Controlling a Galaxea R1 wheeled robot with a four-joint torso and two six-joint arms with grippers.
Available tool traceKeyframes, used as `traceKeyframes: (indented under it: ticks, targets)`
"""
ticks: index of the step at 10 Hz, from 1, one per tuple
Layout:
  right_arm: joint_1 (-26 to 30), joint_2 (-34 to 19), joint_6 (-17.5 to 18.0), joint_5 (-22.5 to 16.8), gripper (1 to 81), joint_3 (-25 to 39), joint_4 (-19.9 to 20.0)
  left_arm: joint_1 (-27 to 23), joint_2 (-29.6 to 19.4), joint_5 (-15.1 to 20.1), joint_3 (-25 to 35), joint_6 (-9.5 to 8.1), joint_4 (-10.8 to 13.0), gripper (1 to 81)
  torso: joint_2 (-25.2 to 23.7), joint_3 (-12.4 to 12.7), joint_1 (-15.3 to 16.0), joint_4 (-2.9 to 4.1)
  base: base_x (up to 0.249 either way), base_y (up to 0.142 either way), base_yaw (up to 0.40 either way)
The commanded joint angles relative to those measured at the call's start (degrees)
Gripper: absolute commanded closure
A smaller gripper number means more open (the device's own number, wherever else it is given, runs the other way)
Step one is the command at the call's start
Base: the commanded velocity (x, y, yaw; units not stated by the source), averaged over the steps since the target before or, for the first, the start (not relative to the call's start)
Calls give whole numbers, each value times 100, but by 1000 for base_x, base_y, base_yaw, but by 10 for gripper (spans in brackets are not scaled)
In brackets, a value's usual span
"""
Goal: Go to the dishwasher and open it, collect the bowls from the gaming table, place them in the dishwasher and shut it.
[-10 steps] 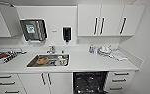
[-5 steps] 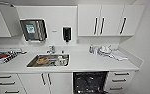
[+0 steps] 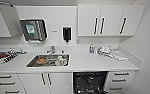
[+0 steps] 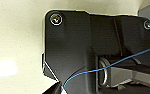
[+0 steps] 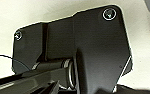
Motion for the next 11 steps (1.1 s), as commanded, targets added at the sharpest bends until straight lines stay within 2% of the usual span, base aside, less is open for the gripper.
traceKeyframes:
  ticks: [1,5,10,11]
  targets:
    - [224,3,-13,-290,10,23,64,-230,-50,342,-4,73,63,10,0,0,0,0,0,0,0]
    - [206,3,-13,-290,10,24,64,-230,-68,351,-13,81,72,10,0,0,0,0,0,0,44]
    - [206,12,-22,-290,10,24,64,-221,-112,351,-4,81,89,10,0,0,-2,0,0,0,335]
    - [215,12,-22,-290,10,24,64,-221,-120,342,-4,90,177,10,4,0,0,0,0,0,373]
